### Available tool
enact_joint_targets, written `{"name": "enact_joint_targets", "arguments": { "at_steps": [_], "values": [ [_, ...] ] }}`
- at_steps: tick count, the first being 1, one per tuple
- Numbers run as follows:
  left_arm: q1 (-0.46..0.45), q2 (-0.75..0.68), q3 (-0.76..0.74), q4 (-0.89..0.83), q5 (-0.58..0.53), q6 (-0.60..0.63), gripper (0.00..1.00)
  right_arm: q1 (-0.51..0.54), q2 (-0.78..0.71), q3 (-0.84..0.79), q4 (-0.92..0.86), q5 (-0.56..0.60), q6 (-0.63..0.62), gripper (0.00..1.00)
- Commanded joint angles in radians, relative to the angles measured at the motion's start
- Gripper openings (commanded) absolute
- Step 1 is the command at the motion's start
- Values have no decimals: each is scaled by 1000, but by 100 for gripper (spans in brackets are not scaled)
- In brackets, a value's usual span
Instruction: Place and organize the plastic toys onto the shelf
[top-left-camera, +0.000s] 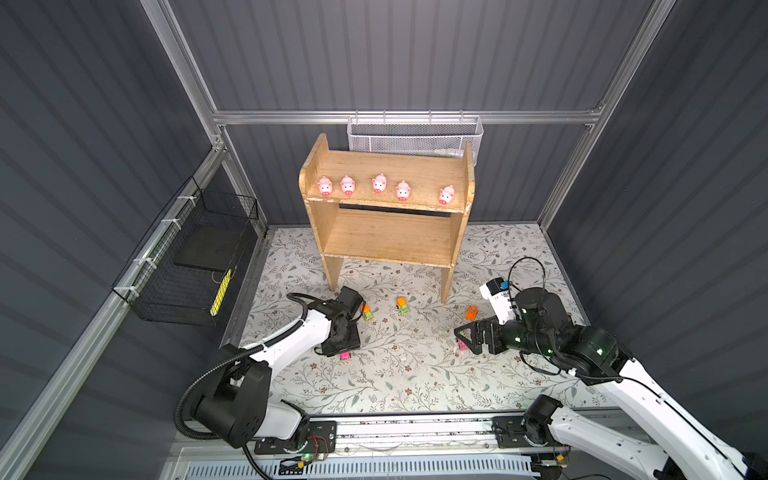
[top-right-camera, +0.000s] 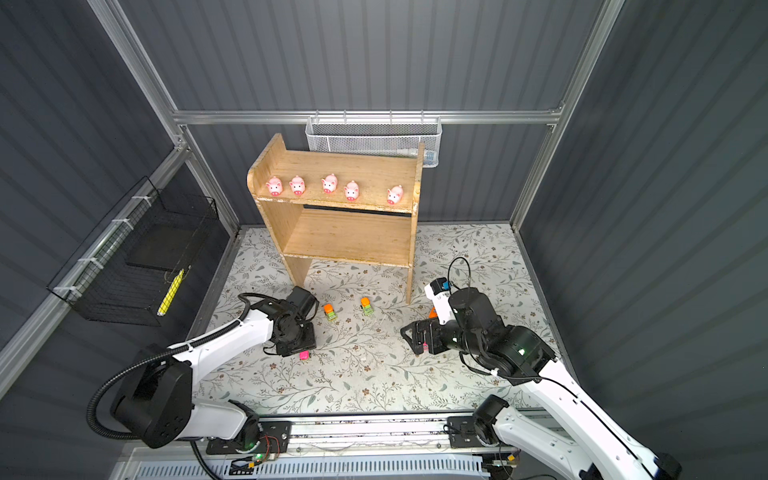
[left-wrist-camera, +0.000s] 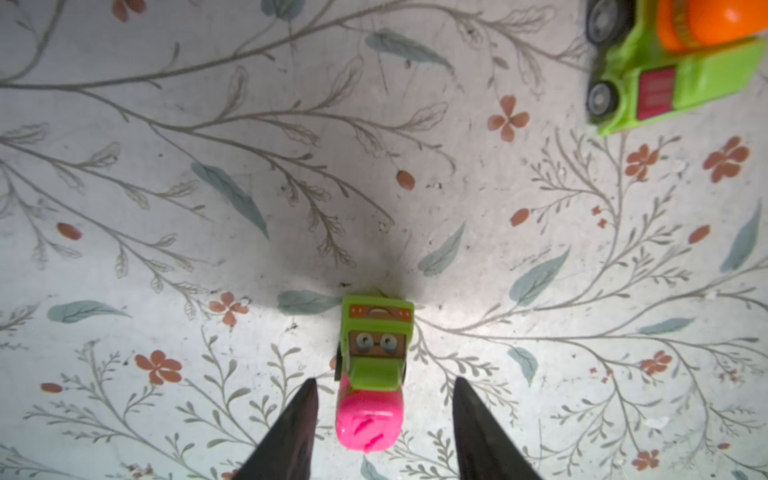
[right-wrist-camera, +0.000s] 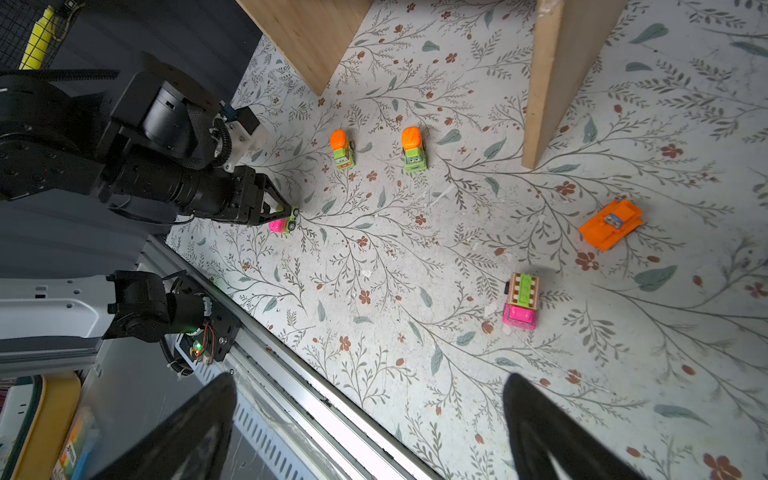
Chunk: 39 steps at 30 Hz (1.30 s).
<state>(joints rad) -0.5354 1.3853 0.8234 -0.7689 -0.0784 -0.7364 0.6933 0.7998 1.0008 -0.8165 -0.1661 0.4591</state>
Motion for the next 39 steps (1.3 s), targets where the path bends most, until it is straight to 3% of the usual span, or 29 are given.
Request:
{"name": "enact_joint_targets", "arguments": {
  "at_steps": [1,8,14,20,26,39],
  "values": [
    [-1,-45,-51,-28,-14,-23,53,-3,-13,22,0,-15,-8,99],
    [-1,-155,-144,53,28,-55,53,-3,-44,6,3,-24,12,99],
    [-13,-158,-206,203,97,-39,53,-3,-74,4,-13,-25,29,99],
    [-75,-155,-225,268,124,-86,52,-3,-111,-1,-35,-9,54,99],
    [-146,-173,-208,279,80,-119,52,-3,-129,-9,-30,-12,73,99],
    [-146,65,-53,389,29,-5,52,1,-200,-6,-72,-13,116,99]
  ]
}}
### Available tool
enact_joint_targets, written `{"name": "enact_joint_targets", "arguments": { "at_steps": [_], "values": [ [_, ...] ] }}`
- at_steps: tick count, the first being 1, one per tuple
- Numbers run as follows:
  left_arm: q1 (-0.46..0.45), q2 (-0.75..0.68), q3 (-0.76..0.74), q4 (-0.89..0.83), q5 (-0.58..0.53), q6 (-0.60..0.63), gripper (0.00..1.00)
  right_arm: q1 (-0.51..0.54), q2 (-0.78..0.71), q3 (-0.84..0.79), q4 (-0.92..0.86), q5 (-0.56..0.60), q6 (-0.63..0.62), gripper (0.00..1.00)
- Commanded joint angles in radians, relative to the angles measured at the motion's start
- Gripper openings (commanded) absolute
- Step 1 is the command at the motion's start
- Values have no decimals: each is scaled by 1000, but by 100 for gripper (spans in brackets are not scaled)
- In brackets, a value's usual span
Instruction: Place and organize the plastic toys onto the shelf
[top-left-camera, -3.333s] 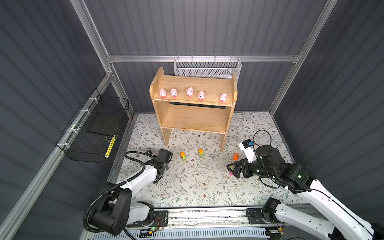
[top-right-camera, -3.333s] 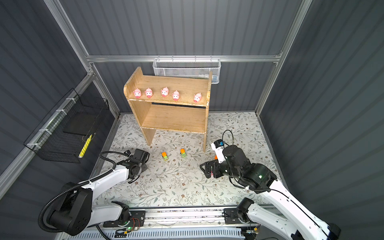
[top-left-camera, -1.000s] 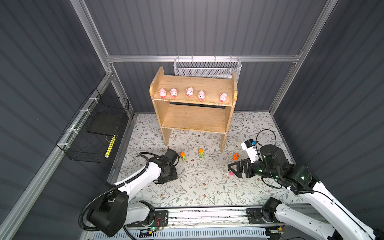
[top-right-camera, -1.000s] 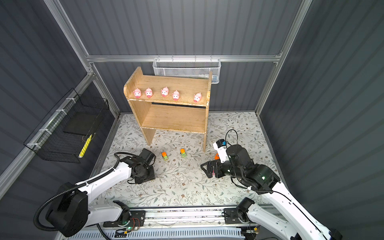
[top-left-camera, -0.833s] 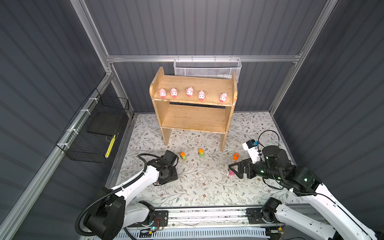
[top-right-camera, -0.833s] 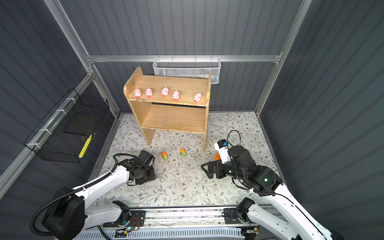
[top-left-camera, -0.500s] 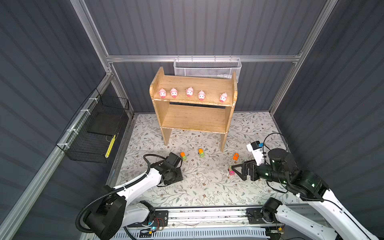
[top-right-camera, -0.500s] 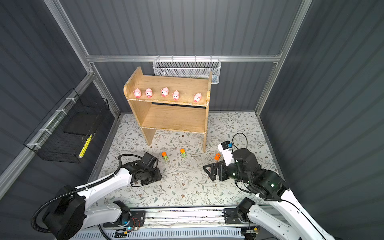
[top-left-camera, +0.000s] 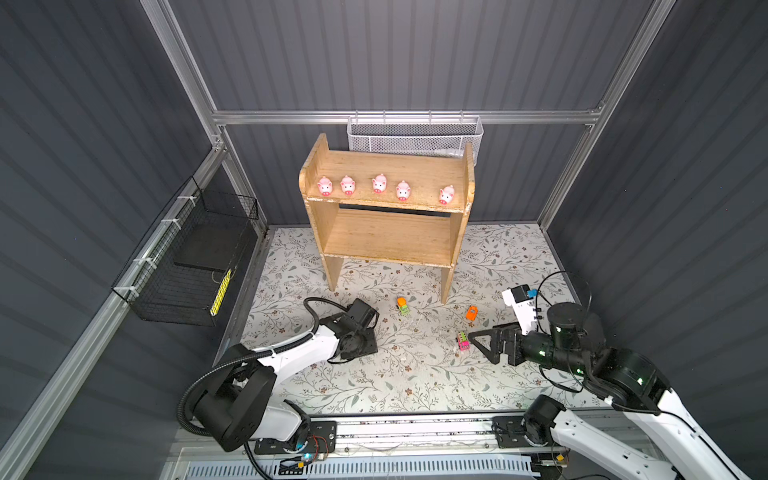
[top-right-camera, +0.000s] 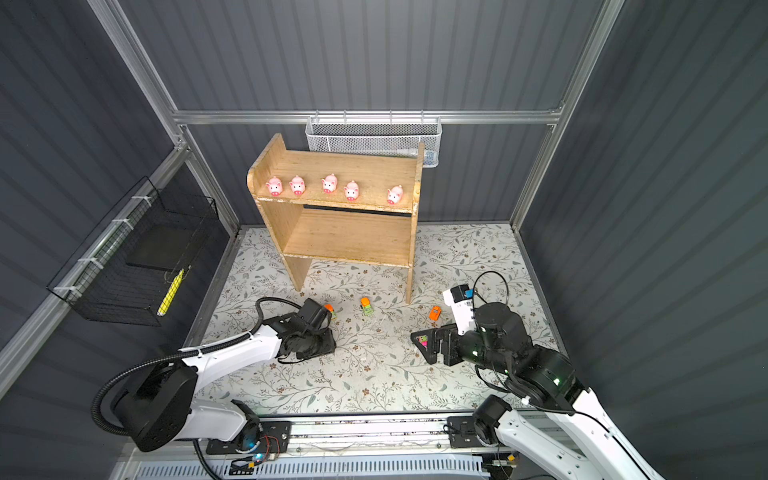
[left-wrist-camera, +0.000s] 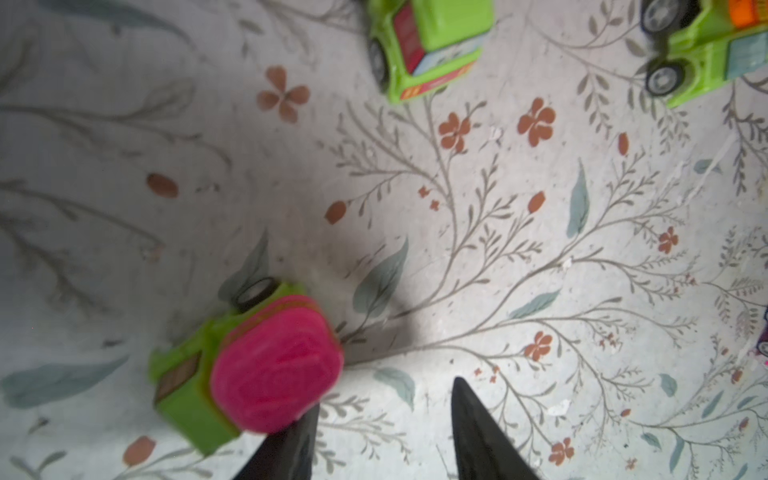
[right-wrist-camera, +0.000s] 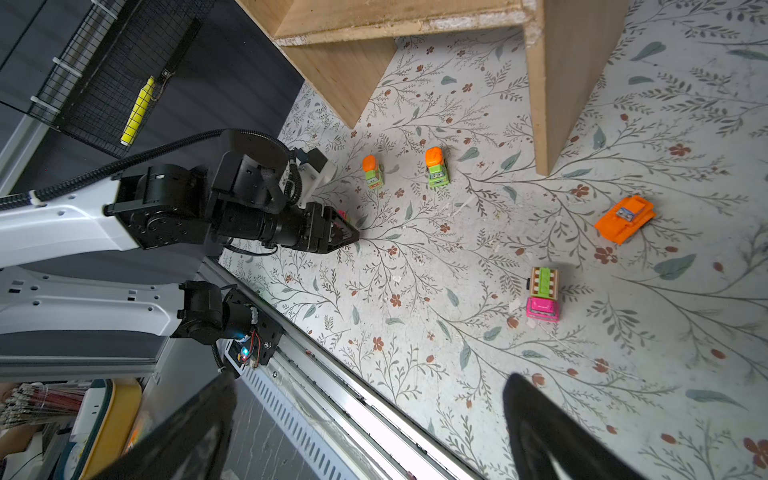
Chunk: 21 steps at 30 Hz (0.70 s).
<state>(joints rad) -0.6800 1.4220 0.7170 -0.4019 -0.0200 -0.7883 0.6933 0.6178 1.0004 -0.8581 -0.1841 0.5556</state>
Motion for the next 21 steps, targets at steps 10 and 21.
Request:
{"name": "enact_joint_targets", "arguments": {
  "at_steps": [10,21],
  "values": [
    [-1,65,161,-14,-58,101,52,7,-43,2,-65,25,38,99],
    [-74,-359,-17,-165,-227,101,69,36,27,-21,12,10,36,99]
  ]
}}
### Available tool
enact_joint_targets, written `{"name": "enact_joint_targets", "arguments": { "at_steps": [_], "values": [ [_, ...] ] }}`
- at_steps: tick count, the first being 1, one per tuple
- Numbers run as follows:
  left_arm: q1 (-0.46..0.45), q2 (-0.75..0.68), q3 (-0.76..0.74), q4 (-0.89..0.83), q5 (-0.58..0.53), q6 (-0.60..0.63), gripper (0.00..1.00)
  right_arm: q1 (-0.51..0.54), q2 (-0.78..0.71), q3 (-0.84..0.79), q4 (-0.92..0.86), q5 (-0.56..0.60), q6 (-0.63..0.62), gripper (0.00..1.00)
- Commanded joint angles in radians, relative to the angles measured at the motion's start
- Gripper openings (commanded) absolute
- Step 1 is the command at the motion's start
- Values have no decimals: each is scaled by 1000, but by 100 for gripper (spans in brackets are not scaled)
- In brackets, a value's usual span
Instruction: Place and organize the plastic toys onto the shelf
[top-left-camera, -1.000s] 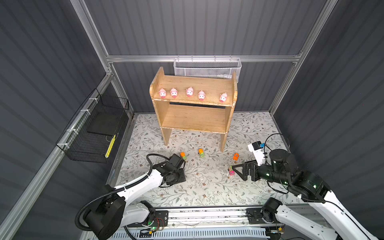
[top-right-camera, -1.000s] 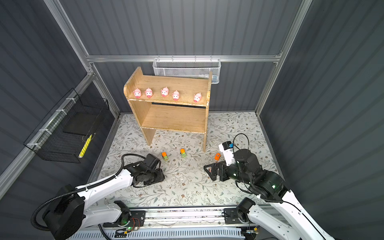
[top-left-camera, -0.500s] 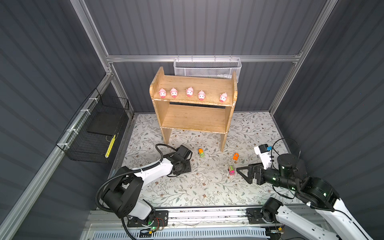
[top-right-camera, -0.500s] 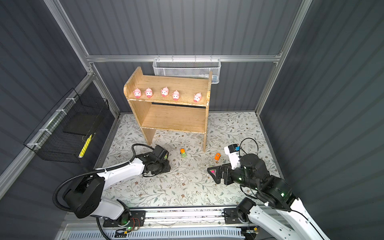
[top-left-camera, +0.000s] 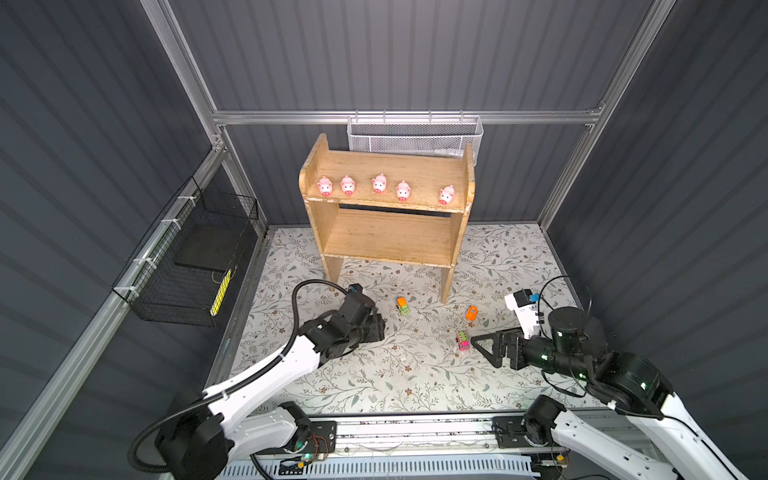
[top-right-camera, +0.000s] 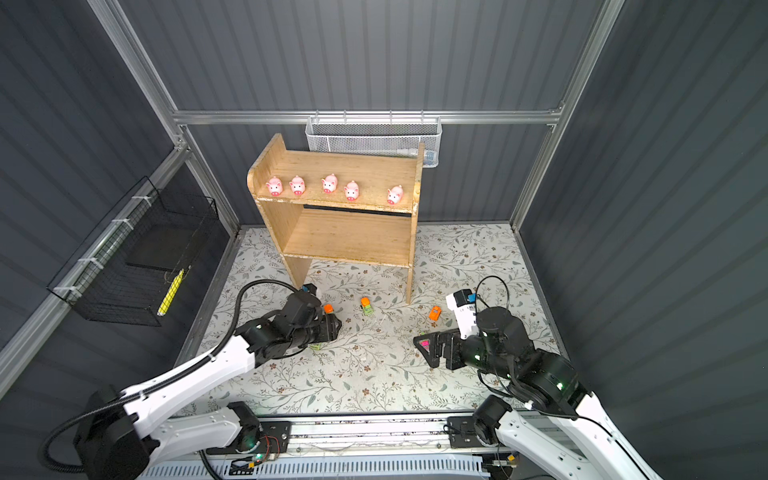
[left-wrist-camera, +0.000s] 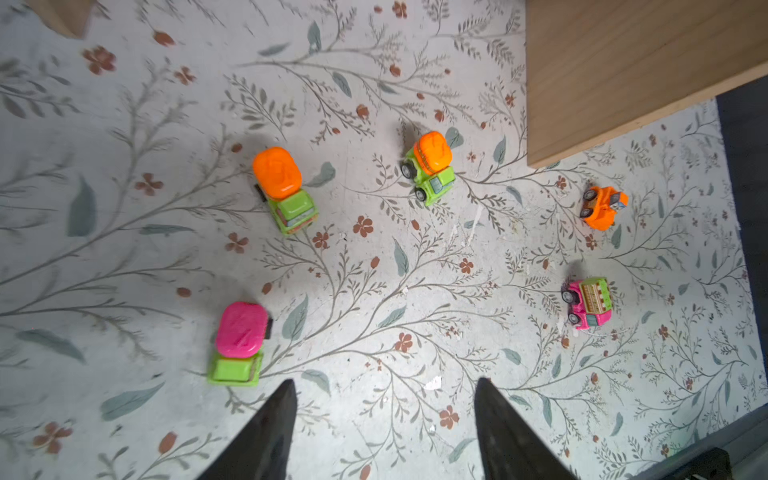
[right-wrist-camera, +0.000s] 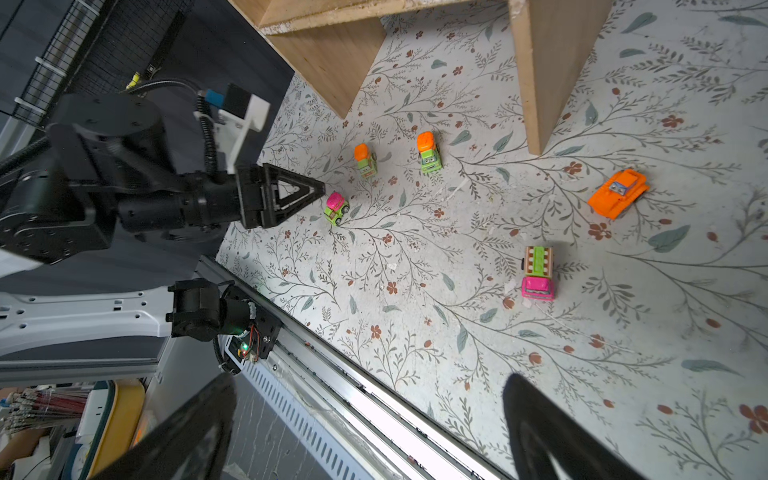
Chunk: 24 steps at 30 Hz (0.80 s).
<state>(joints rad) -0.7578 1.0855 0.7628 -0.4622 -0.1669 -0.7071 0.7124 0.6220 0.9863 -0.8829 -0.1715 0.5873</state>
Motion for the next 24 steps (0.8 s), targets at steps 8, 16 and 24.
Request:
{"name": "enact_joint_targets", "arguments": {
  "at_steps": [8,16,24],
  "values": [
    [-49,-117,-321,124,-223,0,79,116,33,-31,78,59,28,99],
    [-102,-117,-420,354,-329,67,80,181,18,-50,66,116,63,99],
    [-102,26,-447,509,-368,87,76,227,13,-66,48,149,85,99]
  ]
}}
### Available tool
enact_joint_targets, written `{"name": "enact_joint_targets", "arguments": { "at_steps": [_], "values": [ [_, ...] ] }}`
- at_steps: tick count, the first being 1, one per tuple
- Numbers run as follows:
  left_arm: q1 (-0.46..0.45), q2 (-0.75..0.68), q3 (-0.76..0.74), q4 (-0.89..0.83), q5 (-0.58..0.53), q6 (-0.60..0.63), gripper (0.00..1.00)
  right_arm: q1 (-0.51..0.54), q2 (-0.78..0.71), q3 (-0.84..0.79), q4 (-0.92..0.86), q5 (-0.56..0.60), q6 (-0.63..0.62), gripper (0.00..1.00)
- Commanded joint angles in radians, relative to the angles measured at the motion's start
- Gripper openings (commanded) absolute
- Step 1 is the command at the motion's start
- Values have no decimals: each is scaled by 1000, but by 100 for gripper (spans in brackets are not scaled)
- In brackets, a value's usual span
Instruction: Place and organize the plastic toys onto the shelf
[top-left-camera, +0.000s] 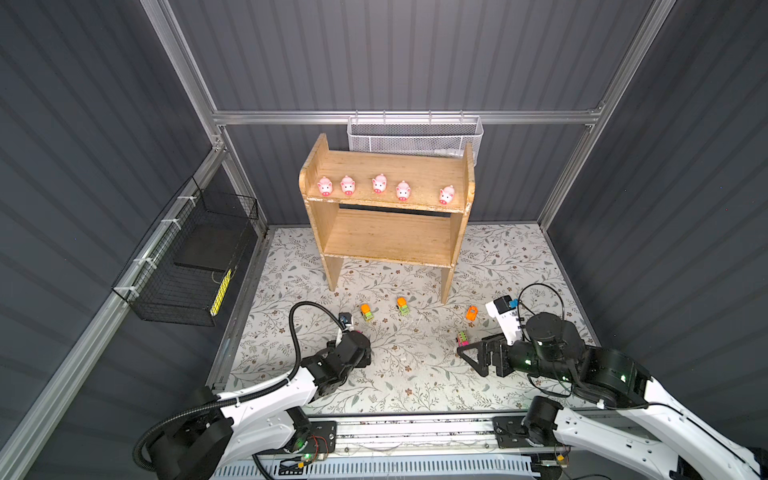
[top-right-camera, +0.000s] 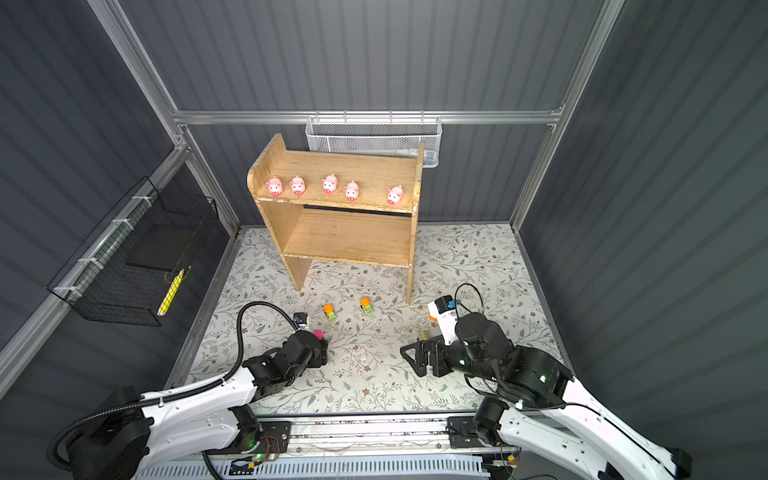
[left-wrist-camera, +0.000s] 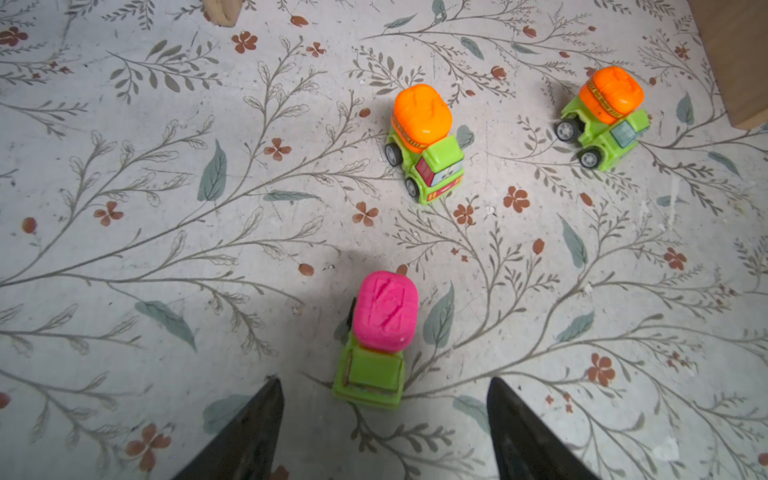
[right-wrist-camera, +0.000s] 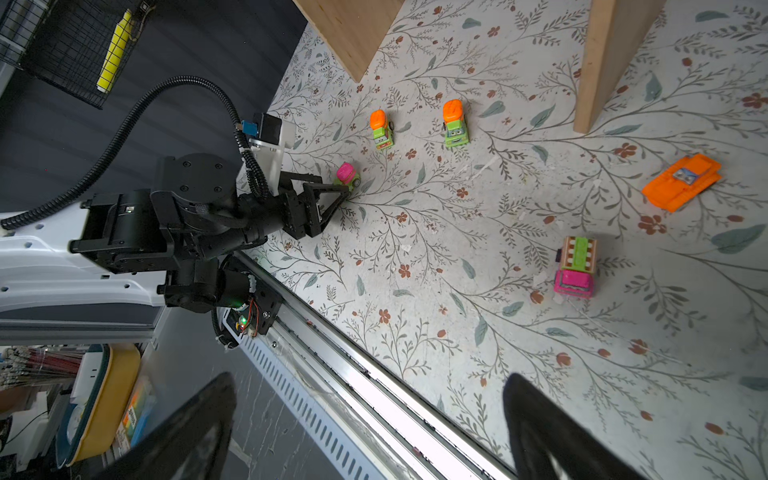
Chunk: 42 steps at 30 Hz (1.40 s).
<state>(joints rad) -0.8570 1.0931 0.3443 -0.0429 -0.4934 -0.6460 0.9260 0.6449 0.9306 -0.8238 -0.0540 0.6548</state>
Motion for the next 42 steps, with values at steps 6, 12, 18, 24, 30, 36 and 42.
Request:
{"name": "enact_joint_targets", "arguments": {
  "at_steps": [6,12,18,24,30,36,42],
  "values": [
    [-4,26,-59,166,-60,37,69,38,-18,-10,-38,55,25,99],
    [-3,57,-62,209,-71,48,67,50,-38,-14,-52,62,35,99],
    [-4,87,-68,248,-66,48,64,62,-49,-7,-71,71,45,99],
    [-3,104,-80,272,-70,43,59,72,-54,-3,-87,83,53,99],
    [-4,136,-76,288,-69,42,54,76,-54,1,-90,88,55,99],
    [-3,156,-71,298,-61,43,47,78,-52,11,-97,90,49,99],
    [-4,157,-57,278,-54,43,39,78,-51,5,-97,91,49,99]
  ]
}}
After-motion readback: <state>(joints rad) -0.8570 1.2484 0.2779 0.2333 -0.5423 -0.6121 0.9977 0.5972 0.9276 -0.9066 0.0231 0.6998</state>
